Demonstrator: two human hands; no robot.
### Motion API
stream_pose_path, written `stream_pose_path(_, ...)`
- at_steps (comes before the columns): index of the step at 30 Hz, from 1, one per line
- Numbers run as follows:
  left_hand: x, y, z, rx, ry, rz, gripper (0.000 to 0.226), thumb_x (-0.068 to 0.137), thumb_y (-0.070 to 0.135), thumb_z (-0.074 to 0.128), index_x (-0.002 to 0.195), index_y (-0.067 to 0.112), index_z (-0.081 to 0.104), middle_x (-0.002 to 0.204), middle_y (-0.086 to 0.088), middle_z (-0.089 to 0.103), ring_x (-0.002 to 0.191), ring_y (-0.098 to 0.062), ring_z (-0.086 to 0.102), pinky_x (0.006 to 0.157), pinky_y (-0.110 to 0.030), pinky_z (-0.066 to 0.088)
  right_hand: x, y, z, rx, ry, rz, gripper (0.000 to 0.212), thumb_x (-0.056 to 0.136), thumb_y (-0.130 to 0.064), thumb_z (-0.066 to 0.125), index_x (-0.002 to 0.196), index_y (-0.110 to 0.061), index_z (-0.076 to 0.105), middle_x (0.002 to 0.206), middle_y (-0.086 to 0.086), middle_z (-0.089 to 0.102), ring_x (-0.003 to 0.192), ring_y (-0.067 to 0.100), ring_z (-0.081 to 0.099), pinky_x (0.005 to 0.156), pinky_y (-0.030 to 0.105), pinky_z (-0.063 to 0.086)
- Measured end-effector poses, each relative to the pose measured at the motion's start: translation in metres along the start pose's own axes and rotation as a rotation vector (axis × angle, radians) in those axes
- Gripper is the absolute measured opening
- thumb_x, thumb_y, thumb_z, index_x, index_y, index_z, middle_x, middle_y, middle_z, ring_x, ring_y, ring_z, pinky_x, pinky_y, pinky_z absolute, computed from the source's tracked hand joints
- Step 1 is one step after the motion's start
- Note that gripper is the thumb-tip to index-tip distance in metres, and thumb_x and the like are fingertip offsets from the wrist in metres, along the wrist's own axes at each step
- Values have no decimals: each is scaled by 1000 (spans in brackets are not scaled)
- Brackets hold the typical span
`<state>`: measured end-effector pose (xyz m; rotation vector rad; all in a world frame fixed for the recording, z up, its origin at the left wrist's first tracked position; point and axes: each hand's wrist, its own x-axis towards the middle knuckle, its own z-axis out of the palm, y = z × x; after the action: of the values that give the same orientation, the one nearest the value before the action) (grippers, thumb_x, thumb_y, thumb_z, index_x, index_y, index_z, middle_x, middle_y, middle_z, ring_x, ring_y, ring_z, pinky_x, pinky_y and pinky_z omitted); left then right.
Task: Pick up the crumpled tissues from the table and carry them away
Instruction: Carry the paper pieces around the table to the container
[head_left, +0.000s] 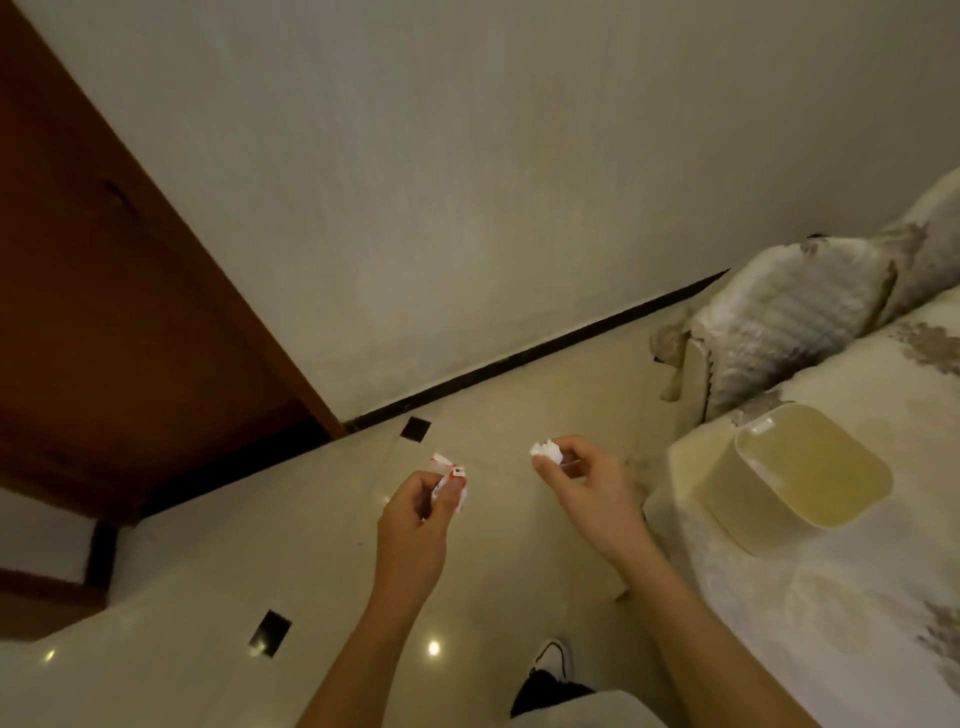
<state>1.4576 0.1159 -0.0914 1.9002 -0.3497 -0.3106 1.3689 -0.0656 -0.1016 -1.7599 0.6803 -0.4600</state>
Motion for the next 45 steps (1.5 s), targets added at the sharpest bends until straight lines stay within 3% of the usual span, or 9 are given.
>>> stream_pose_path(3, 47, 15, 32, -28, -84, 37, 20, 92, 38, 62, 78, 25, 67, 61, 10, 58, 54, -2, 47, 51, -17, 41, 39, 0, -20, -9, 100, 21, 15, 87, -46, 68, 90, -31, 69, 83, -11, 70, 78, 4, 63, 64, 17, 50)
stream_pose_path(9, 109, 44, 111, -43, -345, 154, 16, 93, 35, 62, 78, 30, 67, 66, 10, 62, 56, -1, 49, 53, -14, 40, 68, 5, -84, -137, 354, 40, 8, 86, -48, 67, 88, -41, 64, 76, -20, 68, 78, -4, 63, 60, 6, 47)
stream_pose_path(13, 131, 66, 170, -42, -563, 223, 21, 89, 43, 63, 78, 26, 66, 70, 1, 63, 59, -8, 51, 55, -25, 41, 56, 15, -129, -283, 546, 117, 9, 88, -43, 68, 95, -38, 64, 78, -24, 65, 78, -6, 61, 56, 5, 41)
stream_pose_path(17, 136, 90, 222, -19, -779, 323, 26, 85, 51, 62, 82, 26, 66, 73, 1, 65, 66, -19, 59, 58, -25, 44, 25, 24, -160, -349, 751, 231, 7, 89, -38, 68, 94, -36, 63, 79, -23, 62, 74, 1, 63, 62, 15, 47)
stream_pose_path(23, 130, 114, 284, 218, -1046, 656, 10, 90, 44, 62, 85, 34, 62, 77, 13, 61, 71, -3, 56, 55, -14, 40, -8, 37, -176, -470, 933, 454, 21, 90, -42, 64, 108, -32, 64, 92, -13, 65, 80, 3, 61, 66, 19, 49)
stream_pose_path(27, 122, 122, 316, 380, -1090, 1110, 20, 90, 42, 63, 92, 22, 67, 90, 7, 57, 84, -14, 52, 70, -32, 45, -17, 43, -178, -605, 975, 511, 17, 91, -36, 64, 105, -27, 63, 98, -7, 62, 89, 13, 57, 69, 28, 49)
stream_pose_path(30, 119, 123, 333, 530, -1085, 1274, 28, 91, 51, 57, 95, 24, 65, 97, 6, 59, 91, -17, 51, 75, -36, 44, -17, 45, -176, -679, 996, 543, 18, 90, -31, 65, 106, -22, 64, 100, -2, 62, 92, 18, 55, 68, 32, 49)
stream_pose_path(39, 120, 113, 349, 678, -1132, 1349, 48, 88, 59, 55, 128, 32, 56, 137, 6, 52, 129, -19, 43, 100, -39, 38, -3, 45, -166, -802, 891, 643, 46, 87, -41, 62, 127, -18, 60, 126, 7, 61, 117, 27, 52, 89, 43, 49)
stream_pose_path(45, 127, 117, 340, 591, -1061, 1402, 56, 87, 62, 51, 132, 30, 56, 135, 4, 57, 128, -19, 47, 100, -39, 39, -5, 36, -170, -905, 929, 600, 47, 83, -38, 65, 126, -16, 63, 121, 9, 63, 114, 29, 57, 88, 45, 50)
